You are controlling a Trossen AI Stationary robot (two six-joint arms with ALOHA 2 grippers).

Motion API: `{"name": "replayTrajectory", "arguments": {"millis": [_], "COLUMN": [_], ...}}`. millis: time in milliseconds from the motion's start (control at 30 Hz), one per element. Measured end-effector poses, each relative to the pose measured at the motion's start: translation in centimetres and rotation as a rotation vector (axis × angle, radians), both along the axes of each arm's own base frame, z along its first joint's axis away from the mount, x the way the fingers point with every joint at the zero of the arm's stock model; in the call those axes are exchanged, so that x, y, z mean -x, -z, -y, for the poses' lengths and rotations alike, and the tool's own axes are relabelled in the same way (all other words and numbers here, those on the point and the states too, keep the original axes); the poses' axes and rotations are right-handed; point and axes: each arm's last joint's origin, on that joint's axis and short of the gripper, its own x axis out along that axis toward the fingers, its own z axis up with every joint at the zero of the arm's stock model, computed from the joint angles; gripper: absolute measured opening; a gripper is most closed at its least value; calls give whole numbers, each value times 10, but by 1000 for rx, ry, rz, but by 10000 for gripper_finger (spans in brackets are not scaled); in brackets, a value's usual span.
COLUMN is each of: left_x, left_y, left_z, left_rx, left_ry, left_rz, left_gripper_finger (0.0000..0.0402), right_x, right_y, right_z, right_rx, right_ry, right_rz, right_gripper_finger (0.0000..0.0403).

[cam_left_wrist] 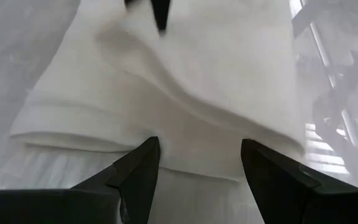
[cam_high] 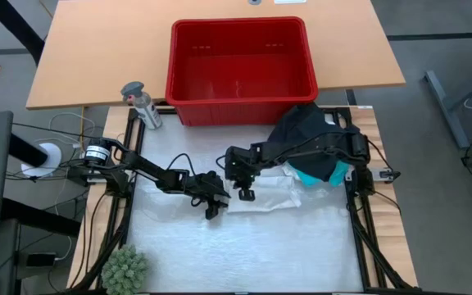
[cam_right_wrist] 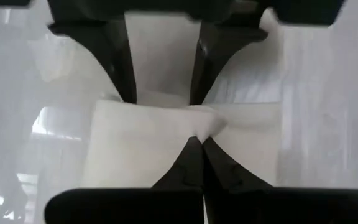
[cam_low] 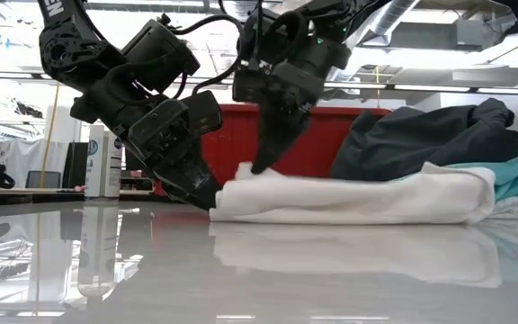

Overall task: Fold Laundry from Bin
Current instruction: Fold the white underwear

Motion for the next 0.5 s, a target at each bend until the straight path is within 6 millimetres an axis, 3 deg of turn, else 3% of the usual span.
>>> {"name": "replayTrajectory", "arguments": {"millis": [133,500], "left_x": [0,0], "left_y": [0,0], "left_z": [0,0], "left_rx": [2,8], "left_ry": [-1,-3], "left_rz": [1,4], "left_gripper_finger": [221,221], "right_x": [2,1], "right_y": [-12,-13], "right_z": [4,14], "right_rx": [14,125], "right_ry": [-2,-25], "right_rz": [46,75], "right_gripper_finger": [16,16]}}
